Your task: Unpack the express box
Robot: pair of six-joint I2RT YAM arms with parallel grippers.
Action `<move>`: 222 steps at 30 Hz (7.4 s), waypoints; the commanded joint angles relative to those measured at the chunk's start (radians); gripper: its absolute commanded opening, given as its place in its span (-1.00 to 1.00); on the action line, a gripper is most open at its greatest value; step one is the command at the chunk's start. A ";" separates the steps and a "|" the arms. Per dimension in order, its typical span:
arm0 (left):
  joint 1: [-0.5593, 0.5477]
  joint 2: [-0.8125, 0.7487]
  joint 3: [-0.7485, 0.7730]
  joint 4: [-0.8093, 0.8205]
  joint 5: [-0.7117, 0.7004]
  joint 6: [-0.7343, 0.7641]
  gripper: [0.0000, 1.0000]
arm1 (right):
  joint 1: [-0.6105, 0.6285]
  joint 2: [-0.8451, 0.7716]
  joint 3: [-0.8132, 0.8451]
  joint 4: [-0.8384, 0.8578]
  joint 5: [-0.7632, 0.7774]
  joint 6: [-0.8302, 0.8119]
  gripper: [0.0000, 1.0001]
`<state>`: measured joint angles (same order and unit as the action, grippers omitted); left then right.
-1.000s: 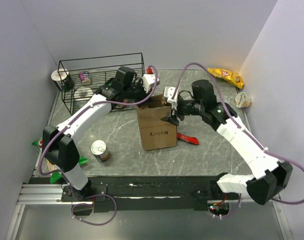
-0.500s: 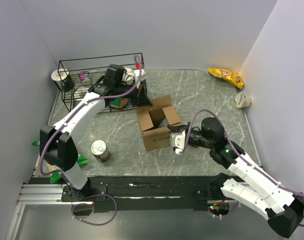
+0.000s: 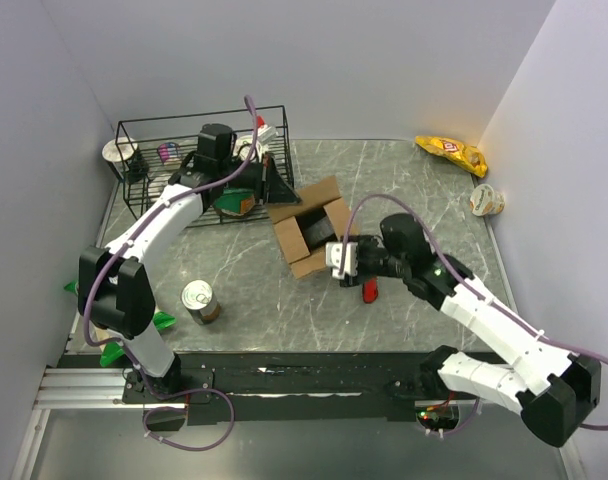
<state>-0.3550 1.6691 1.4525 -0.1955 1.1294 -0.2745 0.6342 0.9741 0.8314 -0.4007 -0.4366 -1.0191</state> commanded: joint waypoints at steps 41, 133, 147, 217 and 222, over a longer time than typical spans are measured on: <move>-0.094 -0.077 0.002 -0.090 -0.388 0.118 -0.98 | -0.183 0.324 0.420 0.065 0.348 0.614 -0.16; -0.091 0.116 0.043 -0.294 -0.233 0.393 -0.98 | -0.562 0.683 0.641 -0.046 -0.174 1.150 0.23; -0.087 0.106 0.062 -0.248 -0.286 0.172 -0.98 | -0.176 0.143 0.408 0.070 0.168 0.691 -0.03; -0.021 0.135 0.042 0.107 0.286 -0.319 -0.98 | -0.013 0.511 0.403 -0.349 0.131 -0.487 0.36; -0.016 0.164 0.088 0.038 0.317 -0.269 -0.98 | -0.008 0.572 0.403 -0.352 0.208 -0.515 0.34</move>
<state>-0.3737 1.8240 1.4731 -0.1104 1.3350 -0.5861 0.6224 1.4719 1.2362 -0.7551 -0.3244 -1.4757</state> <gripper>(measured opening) 0.042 0.673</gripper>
